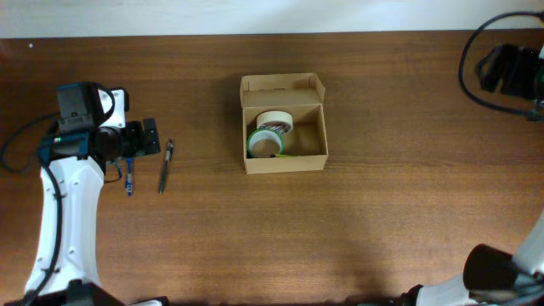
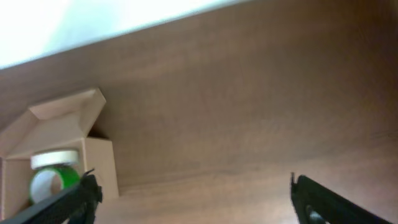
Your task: Pack container
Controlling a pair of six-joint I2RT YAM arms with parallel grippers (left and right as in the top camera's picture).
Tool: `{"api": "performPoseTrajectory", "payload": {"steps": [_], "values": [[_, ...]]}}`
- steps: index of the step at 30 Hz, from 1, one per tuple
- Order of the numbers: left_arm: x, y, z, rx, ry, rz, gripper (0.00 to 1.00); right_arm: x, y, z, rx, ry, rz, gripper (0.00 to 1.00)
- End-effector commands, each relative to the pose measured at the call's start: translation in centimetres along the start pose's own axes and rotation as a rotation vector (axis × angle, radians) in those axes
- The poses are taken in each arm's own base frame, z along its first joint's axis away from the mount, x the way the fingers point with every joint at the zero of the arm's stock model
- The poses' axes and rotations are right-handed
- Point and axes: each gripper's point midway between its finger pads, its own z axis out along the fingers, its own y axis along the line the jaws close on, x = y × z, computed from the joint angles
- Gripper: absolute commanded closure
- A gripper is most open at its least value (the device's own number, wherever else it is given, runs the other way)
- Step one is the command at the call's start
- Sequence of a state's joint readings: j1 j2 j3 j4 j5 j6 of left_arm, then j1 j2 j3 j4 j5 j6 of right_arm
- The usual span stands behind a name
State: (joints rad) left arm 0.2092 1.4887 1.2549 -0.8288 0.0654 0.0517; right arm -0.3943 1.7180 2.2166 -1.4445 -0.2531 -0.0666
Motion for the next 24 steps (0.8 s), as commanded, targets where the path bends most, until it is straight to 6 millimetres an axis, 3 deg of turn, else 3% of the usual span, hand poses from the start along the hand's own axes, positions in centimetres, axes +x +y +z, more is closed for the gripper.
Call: {"api": "performPoseTrajectory", "payload": {"steps": [1, 6, 11, 17, 21, 24], "values": [[0.4, 3.8, 2.2, -0.182, 0.058, 0.075, 0.0, 1.9, -0.4, 4.1, -0.053, 0.121, 0.068, 0.01], [0.6, 5.0, 5.0, -0.213, 0.124, 0.293, 0.0, 4.6, -1.2, 8.3, -0.061, 0.26, 0.107, 0.01], [1.5, 7.5, 4.7, -0.315, 0.179, 0.258, 0.0, 6.5, -1.7, 10.8, -0.066, 0.349, 0.132, 0.01], [3.1, 8.7, 4.0, -0.2, 0.237, 0.161, 0.0, 7.0, -2.0, 11.9, -0.068, 0.379, 0.14, 0.01], [1.7, 11.0, 2.8, -0.221, 0.228, 0.063, 0.0, 7.0, -2.0, 11.9, -0.068, 0.379, 0.14, 0.01], [0.7, 11.4, 3.3, -0.159, 0.254, 0.029, 0.0, 7.0, -2.0, 11.9, -0.068, 0.379, 0.14, 0.01]]}}
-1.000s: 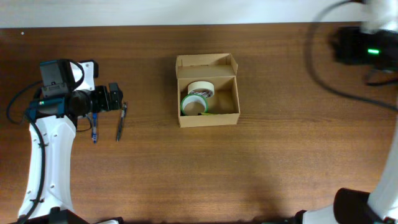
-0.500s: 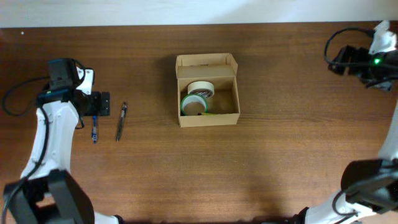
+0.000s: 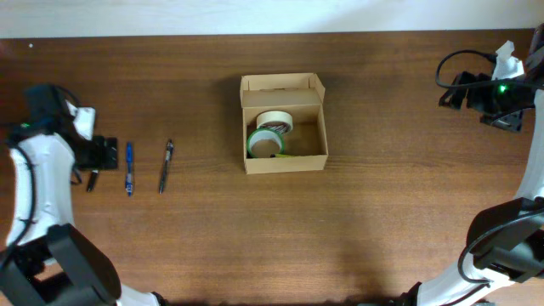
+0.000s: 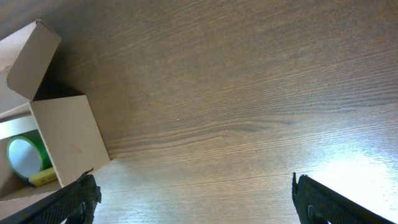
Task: Pack container
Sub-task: 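Move the left gripper to the white marker and grasp it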
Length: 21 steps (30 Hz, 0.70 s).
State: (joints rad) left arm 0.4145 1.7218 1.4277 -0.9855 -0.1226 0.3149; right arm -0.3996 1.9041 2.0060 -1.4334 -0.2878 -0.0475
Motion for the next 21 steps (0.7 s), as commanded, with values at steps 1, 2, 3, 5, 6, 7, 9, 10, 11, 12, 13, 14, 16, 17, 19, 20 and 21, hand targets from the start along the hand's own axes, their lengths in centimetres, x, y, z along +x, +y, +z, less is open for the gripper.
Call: {"api": "performPoseTrajectory", "payload": {"steps": [1, 2, 3, 5, 6, 7, 9, 10, 11, 12, 13, 14, 16, 17, 19, 20, 21], "values": [[-2.2, 0.3, 0.8, 0.085, 0.008, -0.04, 0.0, 0.0, 0.1, 0.5, -0.016, 0.011, 0.011, 0.01], [-2.3, 0.2, 1.5, 0.093, 0.033, -0.037, 0.0, 0.0, 0.1, 0.5, -0.016, 0.011, 0.011, 0.01], [-2.6, -0.1, 2.8, 0.107, 0.072, -0.024, 0.0, 0.0, 0.1, 0.5, -0.016, 0.011, 0.011, 0.01], [-2.7, -0.4, 4.1, 0.121, 0.108, -0.003, 0.0, 0.0, 0.1, 0.5, -0.016, 0.011, 0.011, 0.01], [-2.6, -0.6, 4.8, 0.13, 0.128, 0.014, 0.01, 0.0, 0.1, 0.5, -0.016, 0.011, 0.011, 0.01], [-2.5, -0.7, 5.3, 0.135, 0.143, 0.024, 0.03, 0.0, 0.1, 0.5, -0.016, 0.011, 0.011, 0.01], [-2.0, -1.0, 6.7, 0.146, 0.179, 0.046, 0.07, 0.0, 0.1, 0.5, -0.016, 0.011, 0.011, 0.01], [-1.8, -1.1, 7.1, 0.151, 0.189, 0.062, 0.09, 0.0, 0.1, 0.5, -0.016, 0.011, 0.011, 0.01], [-1.7, -1.2, 7.4, 0.156, 0.196, 0.076, 0.09, 0.0, 0.1, 0.5, -0.016, 0.011, 0.011, 0.01], [-1.7, -1.2, 7.8, 0.156, 0.2, 0.084, 0.09, 0.0, 0.1, 0.5, -0.016, 0.011, 0.011, 0.01], [-1.7, -1.1, 8.0, 0.148, 0.2, 0.086, 0.11, 0.0, 0.1, 0.5, -0.016, 0.011, 0.011, 0.01], [-1.7, -0.9, 8.3, 0.138, 0.203, 0.09, 0.11, 0.0, 0.1, 0.5, -0.016, 0.011, 0.011, 0.01], [-1.9, -0.4, 8.6, 0.107, 0.202, 0.093, 0.15, 0.0, 0.1, 0.5, -0.016, 0.011, 0.011, 0.01], [-2.0, -0.1, 8.6, 0.093, 0.201, 0.096, 0.17, 0.0, 0.1, 0.5, -0.016, 0.011, 0.011, 0.01], [-2.1, 0.1, 8.7, 0.089, 0.196, 0.133, 0.2, 0.0, 0.1, 0.5, -0.016, 0.011, 0.011, 0.01], [-2.1, 0.1, 8.8, 0.089, 0.196, 0.146, 0.21, 0.0, 0.1, 0.5, -0.016, 0.011, 0.011, 0.01], [-2.1, 0.1, 8.8, 0.088, 0.196, 0.154, 0.21, 0.0, 0.1, 0.5, -0.016, 0.011, 0.011, 0.01]]}}
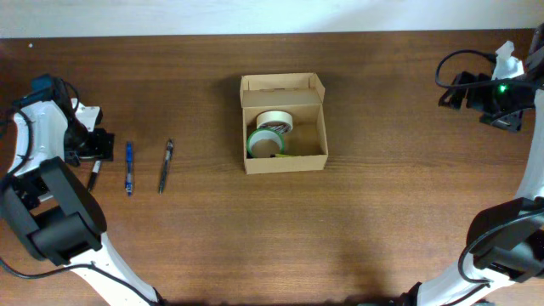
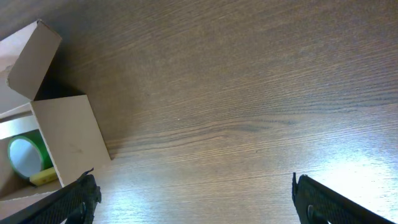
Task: Pack container
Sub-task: 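Move the left gripper to the white marker and grasp it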
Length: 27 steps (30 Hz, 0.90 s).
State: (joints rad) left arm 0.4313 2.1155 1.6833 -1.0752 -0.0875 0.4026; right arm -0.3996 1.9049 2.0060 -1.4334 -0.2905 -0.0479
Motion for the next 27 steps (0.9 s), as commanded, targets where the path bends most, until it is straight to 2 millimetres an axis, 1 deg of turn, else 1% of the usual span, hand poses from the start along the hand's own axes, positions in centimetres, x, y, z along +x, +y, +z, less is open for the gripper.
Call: {"api": "performPoseTrajectory", "payload": {"steps": [1, 4, 8, 11, 14, 17, 19, 21, 22, 23, 27], "values": [[-0.5, 0.8, 0.0, -0.03, -0.004, 0.057, 0.21, 0.0, 0.1, 0.4, -0.013, 0.011, 0.011, 0.01], [-0.5, 1.2, 0.2, -0.034, -0.009, 0.048, 0.21, 0.0, 0.1, 0.4, -0.013, 0.011, 0.011, 0.01], [0.0, 1.9, 1.2, -0.047, 0.022, 0.031, 0.23, 0.0, 0.1, 0.4, -0.013, 0.011, 0.011, 0.01], [0.1, 1.6, 2.2, -0.02, 0.034, 0.029, 0.25, 0.0, 0.1, 0.4, -0.013, 0.011, 0.011, 0.01], [0.3, 1.0, 3.2, 0.007, 0.053, 0.031, 0.25, 0.0, 0.1, 0.4, -0.013, 0.011, 0.011, 0.01], [0.2, 0.9, 3.4, 0.009, 0.054, 0.034, 0.31, 0.0, 0.1, 0.4, -0.013, 0.011, 0.011, 0.01], [0.1, 1.0, 3.4, 0.007, 0.05, 0.038, 0.4, 0.0, 0.1, 0.4, -0.013, 0.011, 0.011, 0.01], [0.0, 0.9, 3.4, 0.01, 0.045, 0.037, 0.38, 0.0, 0.1, 0.4, -0.013, 0.011, 0.011, 0.01], [0.0, 0.9, 3.4, 0.013, 0.043, 0.037, 0.29, 0.0, 0.1, 0.4, -0.013, 0.011, 0.011, 0.01], [-0.1, 0.9, 3.4, 0.011, 0.041, 0.036, 0.26, 0.0, 0.1, 0.4, -0.013, 0.011, 0.011, 0.01], [-0.1, 0.9, 3.6, 0.012, 0.041, 0.036, 0.25, 0.0, 0.1, 0.4, -0.013, 0.011, 0.011, 0.01]]}}
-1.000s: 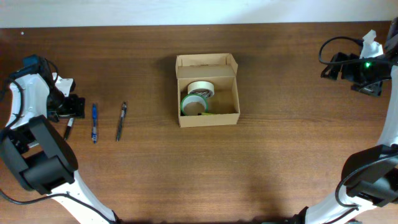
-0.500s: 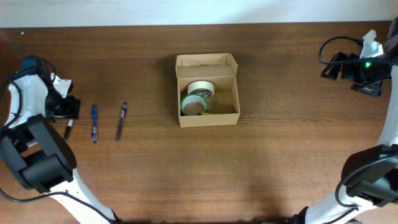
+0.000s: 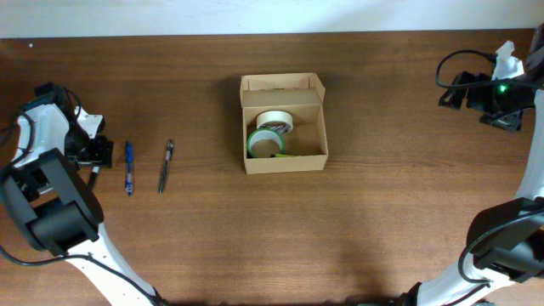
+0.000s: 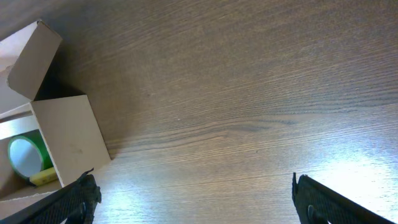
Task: Pack container
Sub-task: 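Move the left gripper to the white marker and grasp it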
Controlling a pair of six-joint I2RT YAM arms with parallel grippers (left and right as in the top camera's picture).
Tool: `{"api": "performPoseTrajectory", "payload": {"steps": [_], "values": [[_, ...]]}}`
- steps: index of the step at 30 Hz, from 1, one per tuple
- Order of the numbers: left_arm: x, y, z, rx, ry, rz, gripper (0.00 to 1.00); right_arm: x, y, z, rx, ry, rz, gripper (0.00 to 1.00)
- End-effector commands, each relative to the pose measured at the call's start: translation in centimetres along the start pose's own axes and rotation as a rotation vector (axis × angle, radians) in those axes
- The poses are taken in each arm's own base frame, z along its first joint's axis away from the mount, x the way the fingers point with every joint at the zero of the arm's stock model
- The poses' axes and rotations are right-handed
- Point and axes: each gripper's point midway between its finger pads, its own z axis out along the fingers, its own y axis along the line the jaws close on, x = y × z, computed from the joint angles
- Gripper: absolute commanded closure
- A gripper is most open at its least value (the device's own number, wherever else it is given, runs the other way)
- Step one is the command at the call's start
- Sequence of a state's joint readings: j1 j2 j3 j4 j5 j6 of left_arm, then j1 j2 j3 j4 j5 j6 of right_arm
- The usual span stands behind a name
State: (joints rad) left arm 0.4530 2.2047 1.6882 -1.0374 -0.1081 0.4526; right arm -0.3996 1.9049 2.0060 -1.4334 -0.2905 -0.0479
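An open cardboard box (image 3: 311,127) stands at mid-table, holding a beige tape roll (image 3: 274,121), a green tape roll (image 3: 265,143) and a small yellow item (image 3: 287,155). Left of it lie a black pen (image 3: 166,165) and a blue pen (image 3: 128,167). My left gripper (image 3: 95,153) sits at the far left over a small black marker (image 3: 93,171), mostly hidden; its jaws cannot be read. My right gripper (image 4: 193,199) hovers open and empty at the far right, the box (image 4: 68,137) and green roll (image 4: 25,155) at its view's left.
The box's back flap (image 3: 282,83) stands open toward the table's far edge. Bare wooden table (image 3: 399,187) lies between the box and the right arm. The right arm's cable (image 3: 450,64) loops at the far right edge.
My left gripper has shifted slightly toward the near side, covering more of the black marker. The right arm, pens and box are unchanged.
At first my left gripper was close beside the blue and black pens and the right arm was at the far right corner. Then the left gripper stood further left by a small black marker and the right arm had resettled. Both have stayed near those spots.
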Motion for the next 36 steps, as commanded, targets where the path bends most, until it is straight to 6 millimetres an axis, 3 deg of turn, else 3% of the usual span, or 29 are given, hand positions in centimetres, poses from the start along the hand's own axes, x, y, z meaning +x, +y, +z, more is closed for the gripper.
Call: {"api": "performPoseTrajectory", "payload": {"steps": [1, 12, 14, 19, 24, 28, 32, 33, 34, 36], "values": [[-0.4, 0.0, 0.2, 0.012, -0.01, 0.004, 0.25, 0.0, 0.1, 0.4, -0.013, 0.011, 0.011, 0.01], [0.0, -1.1, 3.0, 0.061, 0.042, -0.011, 0.26, 0.0, 0.1, 0.4, -0.013, 0.011, 0.011, 0.01], [0.0, -1.1, 3.0, 0.062, 0.043, -0.011, 0.37, 0.0, 0.1, 0.4, -0.013, 0.011, 0.011, 0.01], [-0.3, -1.6, 3.0, 0.093, 0.027, -0.016, 0.96, 0.0, 0.1, 0.4, -0.013, 0.011, 0.011, 0.01], [-1.9, -3.3, 1.1, 0.215, -0.033, -0.156, 0.98, 0.0, 0.1, 0.4, -0.013, 0.011, 0.011, 0.01], [-3.8, -4.0, -5.0, 0.324, -0.104, -0.171, 0.98, 0.0, 0.1, 0.4, -0.013, 0.011, 0.011, 0.01], [-5.6, -4.0, -12.9, 0.357, -0.255, -0.138, 0.98, 0.0, 0.1, 0.4, -0.013, 0.011, 0.011, 0.01], [-6.0, -4.2, -15.6, 0.357, -0.322, -0.103, 0.98, 0.0, 0.1, 0.4, -0.013, 0.011, 0.011, 0.01], [-6.4, -4.9, -20.9, 0.335, -0.454, -0.022, 0.98, 0.0, 0.1, 0.4, -0.013, 0.011, 0.011, 0.01], [-6.0, -6.1, -26.2, 0.271, -0.581, 0.086, 0.98, 0.0, 0.1, 0.4, -0.013, 0.011, 0.011, 0.01]]}}
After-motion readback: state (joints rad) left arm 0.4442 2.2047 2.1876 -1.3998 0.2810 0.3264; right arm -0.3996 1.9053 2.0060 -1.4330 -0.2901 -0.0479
